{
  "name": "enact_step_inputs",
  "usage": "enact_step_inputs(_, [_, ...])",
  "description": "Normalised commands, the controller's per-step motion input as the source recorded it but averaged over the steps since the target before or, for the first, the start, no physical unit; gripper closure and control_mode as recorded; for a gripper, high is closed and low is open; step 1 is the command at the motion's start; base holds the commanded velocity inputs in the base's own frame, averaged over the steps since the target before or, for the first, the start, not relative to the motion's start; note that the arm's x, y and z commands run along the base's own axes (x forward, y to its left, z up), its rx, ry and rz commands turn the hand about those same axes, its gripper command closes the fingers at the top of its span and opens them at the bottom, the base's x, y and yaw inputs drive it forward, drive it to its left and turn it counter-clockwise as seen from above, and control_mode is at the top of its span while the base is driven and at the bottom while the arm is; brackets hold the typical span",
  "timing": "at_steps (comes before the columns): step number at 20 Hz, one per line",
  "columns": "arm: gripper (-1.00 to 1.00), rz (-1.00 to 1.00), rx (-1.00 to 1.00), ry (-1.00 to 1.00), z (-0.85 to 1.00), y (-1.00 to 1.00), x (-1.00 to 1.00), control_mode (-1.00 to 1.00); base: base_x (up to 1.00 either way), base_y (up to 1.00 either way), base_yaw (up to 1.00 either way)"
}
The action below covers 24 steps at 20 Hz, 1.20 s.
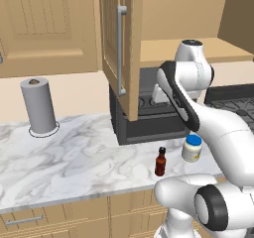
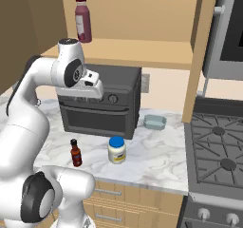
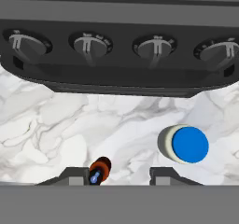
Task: Pick the mayonnaise and condiment bottle from the counter and place them in the cabinet.
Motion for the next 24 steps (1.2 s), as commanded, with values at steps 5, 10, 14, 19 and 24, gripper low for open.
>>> enact_step_inputs(5, [-1.0,0.01,0.0,0.0,0.0,-0.09,-0.01,-1.0,0.0,0.0,0.0])
enact_step_inputs(10, [-1.0,0.04,0.0,0.0,0.0,-0.19,-0.1,-1.0,0.0,0.0,0.0])
enact_step_inputs(14, [-1.0,0.07,0.0,0.0,-0.03,-0.25,-0.23,-1.0,0.0,0.0,0.0])
enact_step_inputs(19, [-1.0,0.08,0.0,0.0,-0.16,-0.29,-0.31,-1.0,0.0,0.0,0.0])
enact_step_inputs(24, [-1.0,0.06,0.0,-0.01,-0.31,-0.28,-0.35,-1.0,0.0,0.0,0.0])
